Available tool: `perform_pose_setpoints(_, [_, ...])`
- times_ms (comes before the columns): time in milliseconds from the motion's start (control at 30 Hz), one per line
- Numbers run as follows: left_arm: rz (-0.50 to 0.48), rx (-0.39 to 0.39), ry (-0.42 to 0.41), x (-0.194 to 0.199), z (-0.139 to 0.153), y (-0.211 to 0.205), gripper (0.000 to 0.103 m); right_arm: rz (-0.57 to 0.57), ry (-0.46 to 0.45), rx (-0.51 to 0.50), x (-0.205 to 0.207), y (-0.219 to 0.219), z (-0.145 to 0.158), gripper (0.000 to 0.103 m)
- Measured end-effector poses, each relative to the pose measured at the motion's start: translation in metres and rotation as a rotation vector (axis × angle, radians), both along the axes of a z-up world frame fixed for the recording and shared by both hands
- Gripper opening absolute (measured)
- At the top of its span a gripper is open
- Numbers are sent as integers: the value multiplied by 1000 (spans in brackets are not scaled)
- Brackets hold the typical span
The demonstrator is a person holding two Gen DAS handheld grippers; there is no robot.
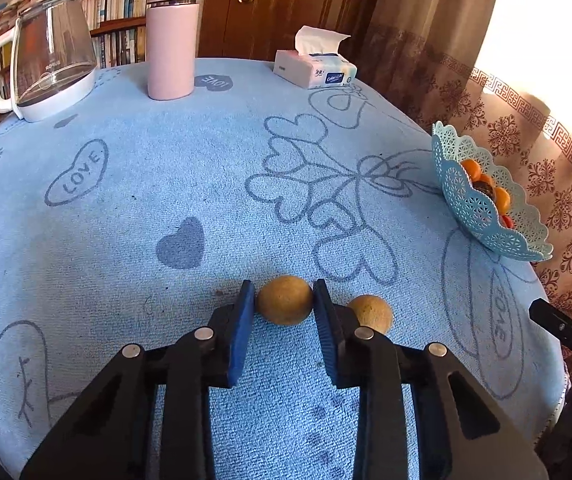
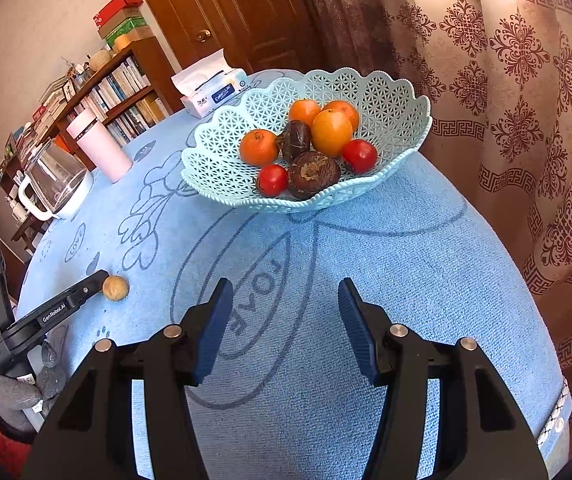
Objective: Organize fruits
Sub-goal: 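Move the left gripper to the brown kiwi on the cloth and close on it, then grasp the small yellow fruit with the right gripper while the left gripper holds the kiwi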
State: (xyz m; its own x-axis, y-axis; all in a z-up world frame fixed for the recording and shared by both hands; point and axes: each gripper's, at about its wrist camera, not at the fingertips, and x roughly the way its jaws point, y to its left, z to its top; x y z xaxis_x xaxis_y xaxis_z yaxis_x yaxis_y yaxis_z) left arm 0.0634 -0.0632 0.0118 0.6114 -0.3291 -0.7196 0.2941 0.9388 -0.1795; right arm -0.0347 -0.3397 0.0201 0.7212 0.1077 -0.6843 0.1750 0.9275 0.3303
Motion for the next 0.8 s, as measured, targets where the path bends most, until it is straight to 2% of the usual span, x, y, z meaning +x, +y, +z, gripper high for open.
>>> perform_pose_setpoints(133, [8,-19,-9,-1,1,3,29,21,1,-9,2,8,1,56])
perform_pose_setpoints(400, [132,-82,-64,-4,9,27,29,92,-2,-35,11,34,9,56])
perform_pose_setpoints(600, [196,-76,-105,-8,14,36,29,206,-5,-63,24,72,14,56])
perform_pose_setpoints(800, [226,-94,-93,-5,12,42,29,332,-7,-103,42,115,17,56])
